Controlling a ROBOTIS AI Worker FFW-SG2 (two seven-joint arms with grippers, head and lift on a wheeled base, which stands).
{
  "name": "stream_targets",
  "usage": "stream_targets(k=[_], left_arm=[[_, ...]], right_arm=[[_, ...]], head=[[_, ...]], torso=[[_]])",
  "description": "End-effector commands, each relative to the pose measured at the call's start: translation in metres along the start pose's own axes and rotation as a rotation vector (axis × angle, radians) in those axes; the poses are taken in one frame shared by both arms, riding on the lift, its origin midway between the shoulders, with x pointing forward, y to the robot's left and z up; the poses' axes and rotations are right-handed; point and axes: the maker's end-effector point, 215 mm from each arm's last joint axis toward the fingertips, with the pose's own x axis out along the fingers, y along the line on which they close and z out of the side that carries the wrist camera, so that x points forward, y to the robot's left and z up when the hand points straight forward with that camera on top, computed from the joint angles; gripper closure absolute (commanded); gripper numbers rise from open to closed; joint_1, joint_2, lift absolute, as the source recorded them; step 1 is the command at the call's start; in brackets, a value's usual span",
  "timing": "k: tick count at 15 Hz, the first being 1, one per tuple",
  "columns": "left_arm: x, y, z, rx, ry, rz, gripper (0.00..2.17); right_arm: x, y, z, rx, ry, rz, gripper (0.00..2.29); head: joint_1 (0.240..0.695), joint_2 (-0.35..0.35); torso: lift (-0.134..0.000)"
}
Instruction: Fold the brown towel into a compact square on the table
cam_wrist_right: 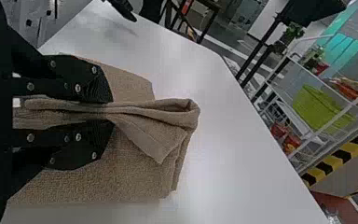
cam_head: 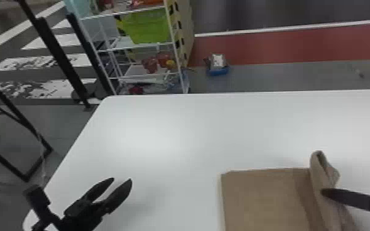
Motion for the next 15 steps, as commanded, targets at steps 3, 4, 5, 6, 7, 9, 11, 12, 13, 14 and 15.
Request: stream_targets(k=[3, 4, 5, 6, 7, 9, 11, 12, 13, 14, 15], left_arm=[[0.0, 0.0, 0.0, -0.001, -0.001, 0.002, 0.05], [0.0, 0.0, -0.001, -0.002, 0.0, 0.002, 0.05], [0.0, 0.001, -0.001, -0.003, 0.001, 0.004, 0.05], [0.0, 0.001, -0.002, -0.004, 0.001, 0.003, 0.05], [0.0, 0.001, -0.002, -0.005, 0.001, 0.005, 0.05], [0.0, 0.002, 0.0, -0.002, -0.001, 0.005, 0.05], [0.001, 0.002, 0.002, -0.001, -0.005, 0.005, 0.05], [0.002, 0.002, 0.001, -0.004, -0.006, 0.005, 0.05], [0.003, 0.002, 0.001, -0.004, -0.004, 0.005, 0.05], [0.004, 0.003, 0.001, -0.005, -0.005, 0.005, 0.05], [0.004, 0.004, 0.0, -0.008, -0.004, 0.008, 0.05]], right_arm=[[0.021, 0.016, -0.01, -0.014, 0.04, 0.028, 0.04], [0.023, 0.018, -0.011, -0.015, 0.043, 0.036, 0.04], [0.024, 0.021, -0.01, -0.014, 0.039, 0.045, 0.04], [0.023, 0.025, -0.006, -0.007, 0.021, 0.063, 0.04], [0.019, 0.028, -0.004, -0.005, 0.01, 0.076, 0.04], [0.008, 0.032, -0.001, -0.016, -0.01, 0.087, 0.14], [-0.008, 0.044, 0.006, -0.064, -0.017, 0.119, 0.74], [-0.013, 0.047, 0.004, -0.089, -0.016, 0.121, 1.12], [-0.019, 0.043, 0.004, -0.131, -0.013, 0.1, 1.42], [-0.024, 0.042, 0.005, -0.165, -0.013, 0.085, 1.61], [-0.03, 0.034, 0.002, -0.199, 0.002, 0.051, 1.84]], head=[[0.695, 0.291], [0.695, 0.298], [0.695, 0.314], [0.695, 0.319], [0.695, 0.324], [0.695, 0.328], [0.695, 0.326], [0.695, 0.325], [0.695, 0.325], [0.695, 0.32], [0.695, 0.315]], torso=[[-0.134], [-0.134], [-0.134], [-0.134], [-0.134], [-0.134], [-0.134], [-0.134], [-0.134], [-0.134], [-0.134]])
